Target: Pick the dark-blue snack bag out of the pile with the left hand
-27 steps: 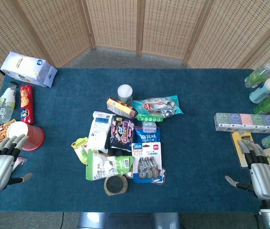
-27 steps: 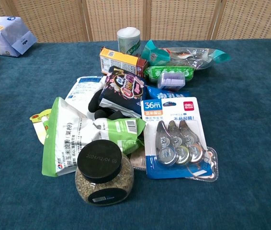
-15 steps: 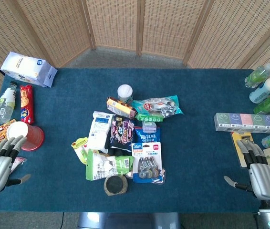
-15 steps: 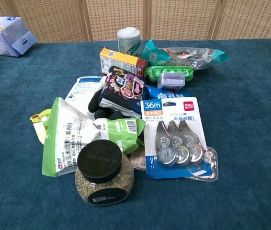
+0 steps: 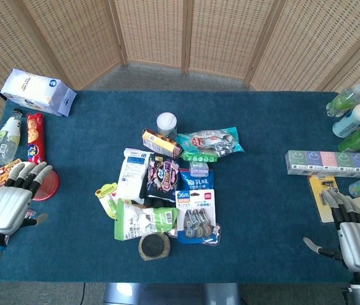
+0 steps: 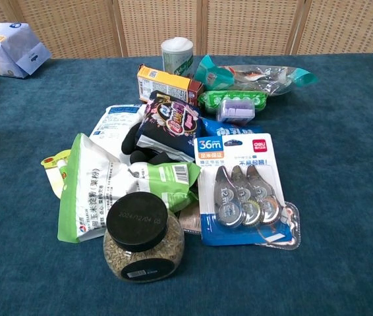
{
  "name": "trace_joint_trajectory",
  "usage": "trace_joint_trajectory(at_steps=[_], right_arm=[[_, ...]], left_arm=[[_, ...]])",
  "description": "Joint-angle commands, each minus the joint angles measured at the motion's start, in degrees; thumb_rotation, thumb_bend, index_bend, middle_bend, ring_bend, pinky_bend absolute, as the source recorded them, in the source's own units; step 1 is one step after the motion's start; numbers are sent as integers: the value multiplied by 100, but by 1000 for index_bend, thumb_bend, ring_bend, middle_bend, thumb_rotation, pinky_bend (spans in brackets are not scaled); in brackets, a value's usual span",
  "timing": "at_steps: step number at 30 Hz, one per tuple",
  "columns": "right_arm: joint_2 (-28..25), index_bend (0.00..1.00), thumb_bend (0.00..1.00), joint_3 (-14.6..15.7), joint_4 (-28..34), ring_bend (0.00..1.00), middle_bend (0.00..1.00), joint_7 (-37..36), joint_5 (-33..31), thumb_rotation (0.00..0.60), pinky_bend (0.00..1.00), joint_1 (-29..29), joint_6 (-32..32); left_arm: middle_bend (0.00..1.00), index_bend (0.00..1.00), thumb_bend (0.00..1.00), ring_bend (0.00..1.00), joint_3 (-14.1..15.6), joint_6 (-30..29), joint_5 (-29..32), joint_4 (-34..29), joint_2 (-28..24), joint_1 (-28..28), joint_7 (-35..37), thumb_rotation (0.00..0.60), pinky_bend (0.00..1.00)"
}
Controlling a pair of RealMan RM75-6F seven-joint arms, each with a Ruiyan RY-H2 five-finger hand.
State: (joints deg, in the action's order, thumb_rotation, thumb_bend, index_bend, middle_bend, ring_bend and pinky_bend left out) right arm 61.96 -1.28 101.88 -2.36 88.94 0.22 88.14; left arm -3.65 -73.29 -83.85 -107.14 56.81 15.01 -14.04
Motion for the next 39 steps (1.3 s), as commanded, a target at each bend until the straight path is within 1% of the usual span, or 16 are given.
trace_joint_trajectory(at_steps=[1,6,10,13,17,22,28,31,39], right_arm=[[-23,0,148,13,9,0,0,-19,16,538,0,-49,69],[-66,0,148,51,2,0,0,-60,7,534,0,-161,188],[-82,0,149,64,-15,0,0,-102,7,538,0,-232,272],[-94,0,148,65,-33,0,0,-141,-4,538,0,-274,317],[-110,0,147,63,-69,0,0,-201,-20,537,0,-319,359],[-133,0,149,61,-126,0,0,-286,-54,539,0,-380,407],[-173,0,148,48,-187,0,0,-390,-115,536,0,-471,491],[-176,0,147,38,-208,0,0,-428,-142,539,0,-493,497],[-172,0,149,9,-251,0,0,-510,-155,537,0,-498,469]], left_arm=[[0,0,130,0,-295,472,262,48,66,446,16,600,0],[2,25,142,0,-628,1062,621,79,280,1024,74,600,0],[36,69,142,15,-867,1585,1002,183,560,1561,-64,600,0],[61,77,141,48,-1007,1832,1228,311,829,1930,-272,600,0],[93,105,142,86,-1098,2048,1505,519,1285,2356,-567,600,0],[98,114,141,92,-1071,2228,1780,903,1881,2825,-1022,600,0],[100,116,141,92,-957,2298,2017,1379,2417,3157,-1351,600,0],[100,115,141,92,-907,2330,2118,1583,2627,3251,-1357,600,0],[99,114,141,92,-780,2375,2223,2017,2944,3390,-1280,600,0]])
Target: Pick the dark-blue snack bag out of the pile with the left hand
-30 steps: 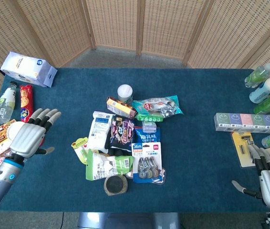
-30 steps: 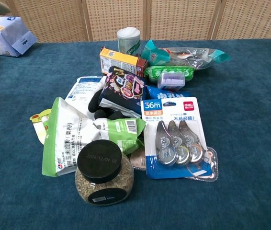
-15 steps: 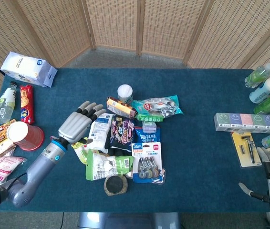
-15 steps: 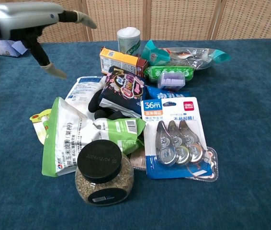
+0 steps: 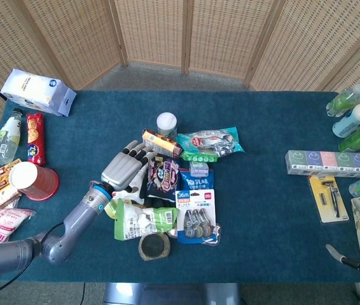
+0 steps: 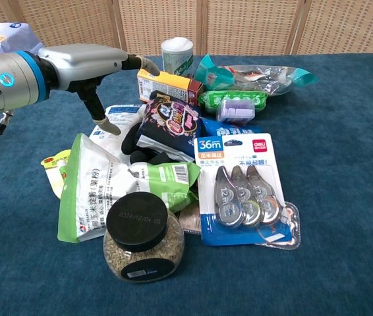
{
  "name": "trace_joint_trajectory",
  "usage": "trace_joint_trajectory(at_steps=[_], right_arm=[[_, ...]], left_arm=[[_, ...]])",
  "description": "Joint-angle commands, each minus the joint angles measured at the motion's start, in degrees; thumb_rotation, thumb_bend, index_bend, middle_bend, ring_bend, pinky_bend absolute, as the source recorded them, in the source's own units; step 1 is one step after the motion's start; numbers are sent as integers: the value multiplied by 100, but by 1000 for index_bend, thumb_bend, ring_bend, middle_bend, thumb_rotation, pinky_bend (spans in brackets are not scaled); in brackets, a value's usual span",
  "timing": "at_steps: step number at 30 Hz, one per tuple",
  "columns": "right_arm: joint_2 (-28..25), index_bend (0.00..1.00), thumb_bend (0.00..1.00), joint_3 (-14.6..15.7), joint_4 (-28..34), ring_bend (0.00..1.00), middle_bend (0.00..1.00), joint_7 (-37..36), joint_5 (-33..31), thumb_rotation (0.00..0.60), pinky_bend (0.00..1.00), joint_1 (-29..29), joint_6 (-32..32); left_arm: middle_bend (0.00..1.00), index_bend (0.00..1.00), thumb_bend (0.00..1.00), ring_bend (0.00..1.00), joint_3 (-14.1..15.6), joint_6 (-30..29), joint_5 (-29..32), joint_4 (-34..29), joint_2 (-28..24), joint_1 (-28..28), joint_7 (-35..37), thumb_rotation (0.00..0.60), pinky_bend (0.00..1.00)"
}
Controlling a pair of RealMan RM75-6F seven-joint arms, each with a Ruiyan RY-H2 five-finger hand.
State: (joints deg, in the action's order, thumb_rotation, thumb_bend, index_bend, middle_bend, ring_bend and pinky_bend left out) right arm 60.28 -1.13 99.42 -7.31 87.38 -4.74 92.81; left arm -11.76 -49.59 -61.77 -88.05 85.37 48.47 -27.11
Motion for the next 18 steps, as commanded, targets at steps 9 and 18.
trace_joint_trajectory(at_steps=[9,18], right_arm=[[-12,0,149,2,-62,0,0,-117,-25,537,0,-78,38],[-26,0,148,-14,-122,0,0,-211,-27,539,0,-125,73]], left_arm=[[101,104,140,91,5,-71,-61,477,451,210,178,600,0],[105,102,138,98,38,12,73,536,533,327,164,600,0]])
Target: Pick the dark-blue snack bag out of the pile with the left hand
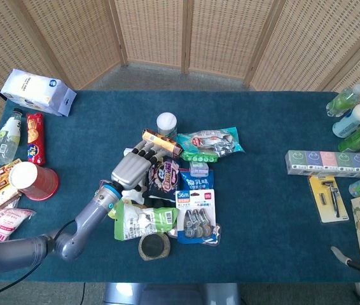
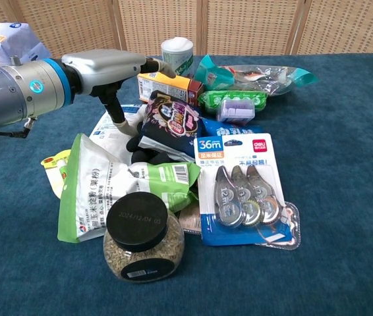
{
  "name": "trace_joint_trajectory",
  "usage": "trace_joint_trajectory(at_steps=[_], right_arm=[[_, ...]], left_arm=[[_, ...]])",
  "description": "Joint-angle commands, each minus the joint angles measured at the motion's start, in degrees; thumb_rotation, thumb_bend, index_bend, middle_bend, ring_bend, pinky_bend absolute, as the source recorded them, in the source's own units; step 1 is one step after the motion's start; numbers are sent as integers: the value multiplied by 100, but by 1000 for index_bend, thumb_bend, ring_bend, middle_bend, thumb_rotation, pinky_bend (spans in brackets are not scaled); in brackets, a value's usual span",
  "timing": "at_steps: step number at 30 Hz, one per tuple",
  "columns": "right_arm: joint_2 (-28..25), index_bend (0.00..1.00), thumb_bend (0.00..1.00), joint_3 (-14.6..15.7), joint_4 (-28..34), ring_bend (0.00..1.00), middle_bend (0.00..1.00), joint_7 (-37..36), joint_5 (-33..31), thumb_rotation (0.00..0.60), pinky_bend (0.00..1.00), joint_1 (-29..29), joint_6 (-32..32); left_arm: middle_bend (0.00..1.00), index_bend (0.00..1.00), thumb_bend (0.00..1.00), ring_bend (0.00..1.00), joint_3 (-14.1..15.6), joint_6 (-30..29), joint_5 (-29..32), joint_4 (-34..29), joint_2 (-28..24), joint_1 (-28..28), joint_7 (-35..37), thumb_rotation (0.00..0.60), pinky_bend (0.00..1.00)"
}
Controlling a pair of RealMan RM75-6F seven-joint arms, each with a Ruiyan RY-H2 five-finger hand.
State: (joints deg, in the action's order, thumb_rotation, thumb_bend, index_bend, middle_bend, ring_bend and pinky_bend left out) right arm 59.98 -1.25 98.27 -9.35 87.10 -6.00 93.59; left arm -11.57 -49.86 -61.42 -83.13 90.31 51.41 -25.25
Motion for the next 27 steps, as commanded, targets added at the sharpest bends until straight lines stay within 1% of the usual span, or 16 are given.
trace_joint_trajectory(at_steps=[1,2,3,4,5,7,8,11,13,15,19,22,27], right_arm=[[8,0,147,-6,-22,0,0,-16,-4,539,0,-2,-8],[10,0,147,-7,-25,0,0,-25,-1,537,0,-7,-2],[12,0,147,-7,-30,0,0,-35,-1,536,0,-15,6],[10,0,147,-11,-38,0,0,-44,-4,537,0,-21,11],[7,0,148,-13,-43,0,0,-48,-10,538,0,-25,12],[2,0,149,-17,-46,0,0,-62,-10,538,0,-36,22],[1,0,149,-20,-46,0,0,-71,-9,538,0,-40,29],[0,0,148,-27,-43,0,0,-86,1,535,0,-48,39],[-6,0,147,-28,-31,0,0,-81,7,538,0,-51,39],[-13,0,147,-33,-15,0,0,-74,16,540,0,-54,46],[-30,0,149,-45,27,0,0,-50,43,537,0,-57,69],[-23,0,149,-41,43,0,0,-22,78,539,0,-48,61],[-19,0,149,-42,88,0,0,45,132,537,0,-33,59]], left_arm=[[110,105,138,108,34,62,50,73,69,56,-34,600,0],[127,122,139,134,43,67,53,89,89,70,-44,600,0],[160,163,138,185,55,72,50,102,102,85,-60,600,17],[204,223,140,247,73,89,57,111,110,107,-91,600,56],[272,315,141,330,86,113,78,112,110,125,-121,600,122],[380,440,151,440,121,175,136,120,110,178,-221,600,224],[403,461,160,462,141,186,145,134,118,200,-270,600,245],[430,476,189,515,220,185,171,159,143,243,-433,600,303],[490,515,227,596,238,120,175,152,146,242,-488,600,396],[567,566,274,683,225,1,142,133,122,207,-463,600,513],[655,622,337,794,132,-199,78,39,-20,92,-197,600,654],[705,644,356,840,60,-365,-11,-95,-216,-25,48,600,708],[722,651,356,864,-20,-682,-200,-363,-591,-260,420,600,739]])
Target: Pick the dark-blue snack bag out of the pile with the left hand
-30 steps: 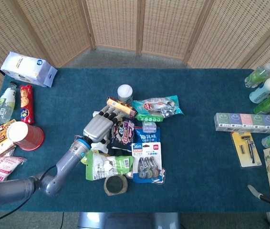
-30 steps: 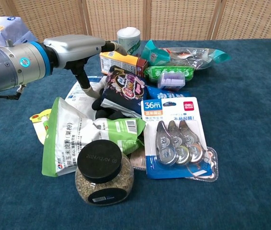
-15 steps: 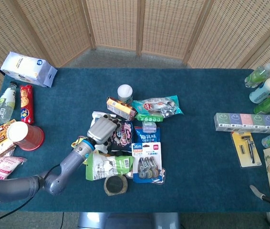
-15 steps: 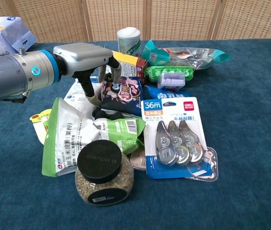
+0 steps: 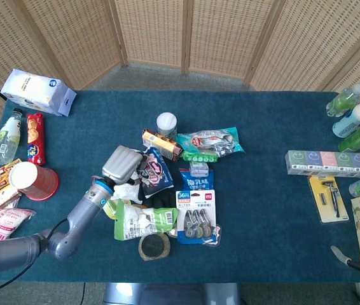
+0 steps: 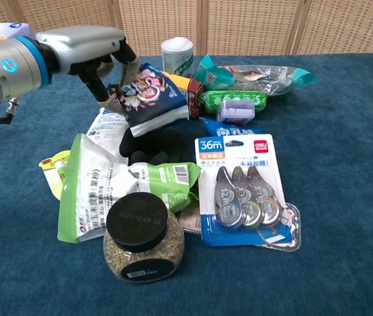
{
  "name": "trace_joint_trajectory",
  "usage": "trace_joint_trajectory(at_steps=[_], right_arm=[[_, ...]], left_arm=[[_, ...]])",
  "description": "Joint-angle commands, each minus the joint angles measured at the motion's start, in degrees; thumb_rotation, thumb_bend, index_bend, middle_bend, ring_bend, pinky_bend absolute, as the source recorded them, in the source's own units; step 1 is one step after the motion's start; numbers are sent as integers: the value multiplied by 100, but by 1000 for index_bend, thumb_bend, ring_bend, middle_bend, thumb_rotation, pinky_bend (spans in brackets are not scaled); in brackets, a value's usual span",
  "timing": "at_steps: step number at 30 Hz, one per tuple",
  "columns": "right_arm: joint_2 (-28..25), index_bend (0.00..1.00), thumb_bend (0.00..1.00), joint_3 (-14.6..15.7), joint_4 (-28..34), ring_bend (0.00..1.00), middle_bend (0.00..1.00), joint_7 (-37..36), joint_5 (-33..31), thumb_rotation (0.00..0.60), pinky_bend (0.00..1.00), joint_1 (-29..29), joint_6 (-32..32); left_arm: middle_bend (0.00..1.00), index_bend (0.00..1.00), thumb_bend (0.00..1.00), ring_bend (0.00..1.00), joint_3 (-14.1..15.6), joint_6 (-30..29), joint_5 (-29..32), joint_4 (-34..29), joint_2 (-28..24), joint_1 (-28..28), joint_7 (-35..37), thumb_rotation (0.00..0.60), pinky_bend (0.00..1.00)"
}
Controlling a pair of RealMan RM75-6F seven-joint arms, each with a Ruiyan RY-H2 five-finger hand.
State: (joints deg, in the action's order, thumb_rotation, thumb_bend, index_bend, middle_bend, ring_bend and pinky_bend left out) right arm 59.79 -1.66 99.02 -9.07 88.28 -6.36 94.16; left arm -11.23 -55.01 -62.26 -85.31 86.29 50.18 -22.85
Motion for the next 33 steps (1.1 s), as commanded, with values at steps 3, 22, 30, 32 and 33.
trace_joint_trajectory(at_steps=[3,22,30,32,33], right_arm=[[-4,0,148,-3,50,0,0,59,35,537,0,4,13],[44,0,149,-33,171,0,0,240,99,537,0,181,-210],[167,0,148,-32,83,0,0,184,138,537,0,271,-310],[197,0,148,-29,36,0,0,146,134,538,0,277,-318],[212,0,148,-31,4,0,0,110,128,537,0,276,-311]], left_arm=[[723,649,356,868,-84,-387,-257,-337,-460,-322,437,600,743],[716,640,350,859,-231,-1857,-1140,-1190,-1822,-1463,1746,600,727],[715,638,349,855,-623,-2351,-1408,-1480,-2065,-1581,2140,600,724],[715,638,350,856,-683,-2416,-1447,-1535,-2065,-1575,2123,600,723],[715,639,350,856,-713,-2438,-1459,-1576,-2063,-1568,2097,600,723]])
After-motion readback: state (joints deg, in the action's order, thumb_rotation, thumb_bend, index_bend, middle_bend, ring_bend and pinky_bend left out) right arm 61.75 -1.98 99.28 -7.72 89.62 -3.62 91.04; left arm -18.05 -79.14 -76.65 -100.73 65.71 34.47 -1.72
